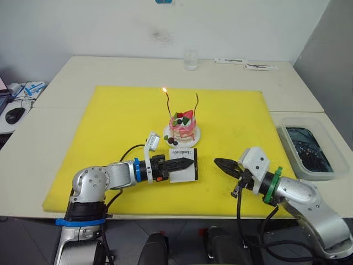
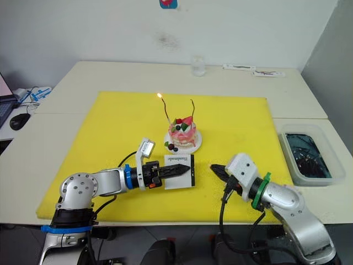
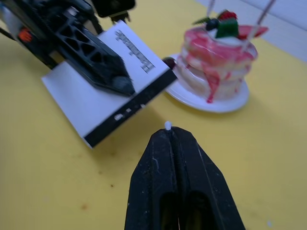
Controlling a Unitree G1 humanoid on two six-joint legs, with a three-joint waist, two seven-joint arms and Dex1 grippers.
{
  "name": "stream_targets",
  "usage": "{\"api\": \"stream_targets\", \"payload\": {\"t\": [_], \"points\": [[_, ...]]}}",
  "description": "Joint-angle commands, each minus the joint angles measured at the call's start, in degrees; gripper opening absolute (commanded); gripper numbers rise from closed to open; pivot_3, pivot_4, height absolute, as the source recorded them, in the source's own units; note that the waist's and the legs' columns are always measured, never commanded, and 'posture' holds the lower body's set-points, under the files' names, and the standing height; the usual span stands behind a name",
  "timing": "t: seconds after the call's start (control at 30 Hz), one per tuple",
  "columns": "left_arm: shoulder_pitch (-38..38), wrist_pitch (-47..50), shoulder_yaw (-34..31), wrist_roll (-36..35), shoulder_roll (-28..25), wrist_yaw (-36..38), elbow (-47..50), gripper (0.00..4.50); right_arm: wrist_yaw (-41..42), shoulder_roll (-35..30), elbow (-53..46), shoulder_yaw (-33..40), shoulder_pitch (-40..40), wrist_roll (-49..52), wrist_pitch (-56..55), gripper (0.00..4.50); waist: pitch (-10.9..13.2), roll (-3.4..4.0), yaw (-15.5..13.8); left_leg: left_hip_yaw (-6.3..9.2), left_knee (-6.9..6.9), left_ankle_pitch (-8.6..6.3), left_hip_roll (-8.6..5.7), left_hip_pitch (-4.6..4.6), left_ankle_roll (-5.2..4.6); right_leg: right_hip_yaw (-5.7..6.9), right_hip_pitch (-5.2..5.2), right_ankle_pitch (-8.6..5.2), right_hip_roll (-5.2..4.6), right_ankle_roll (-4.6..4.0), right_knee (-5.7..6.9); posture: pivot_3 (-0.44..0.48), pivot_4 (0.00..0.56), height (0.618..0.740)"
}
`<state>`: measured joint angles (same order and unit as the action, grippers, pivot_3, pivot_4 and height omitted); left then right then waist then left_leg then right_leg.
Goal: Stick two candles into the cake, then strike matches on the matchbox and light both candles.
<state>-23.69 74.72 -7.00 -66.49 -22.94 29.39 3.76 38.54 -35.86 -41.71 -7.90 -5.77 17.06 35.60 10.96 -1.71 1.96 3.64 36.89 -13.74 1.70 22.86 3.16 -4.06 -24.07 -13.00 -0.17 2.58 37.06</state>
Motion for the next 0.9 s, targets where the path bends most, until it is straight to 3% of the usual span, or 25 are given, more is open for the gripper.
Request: {"api": "stream_targets", "payload": {"t": [0.03,0.4,0.9], "points": [[-1.7,-0.3,0.2,0.4,0.4,1.2,0.0,0.00,3.1,-2.5,-2.0,-1.6,-3.4,0.9,0.9,0.02,0.0,0.00,-0.1,0.01,0.00,0.00,0.00,0.02,0.00,0.01,0.00,0.00,0.00,0.00,-0.01,0.000,0.150,0.740],[-2.3,0.5,0.1,0.9,0.3,2.4,-0.1,0.00,3.6,-3.5,2.1,-9.0,-10.3,-4.7,-0.2,0.02,0.0,0.00,-0.1,-0.01,0.01,0.00,0.00,0.01,0.00,0.00,-0.01,0.01,0.00,0.01,0.01,0.000,0.150,0.740],[-1.7,1.0,-0.2,0.6,0.3,2.7,0.8,0.00,4.0,-2.6,5.2,-9.5,-12.6,-8.6,-2.1,0.02,0.0,0.00,-0.1,0.00,0.01,0.00,0.00,0.01,0.00,0.01,-0.01,0.03,0.00,0.04,0.02,0.000,0.150,0.740]]}}
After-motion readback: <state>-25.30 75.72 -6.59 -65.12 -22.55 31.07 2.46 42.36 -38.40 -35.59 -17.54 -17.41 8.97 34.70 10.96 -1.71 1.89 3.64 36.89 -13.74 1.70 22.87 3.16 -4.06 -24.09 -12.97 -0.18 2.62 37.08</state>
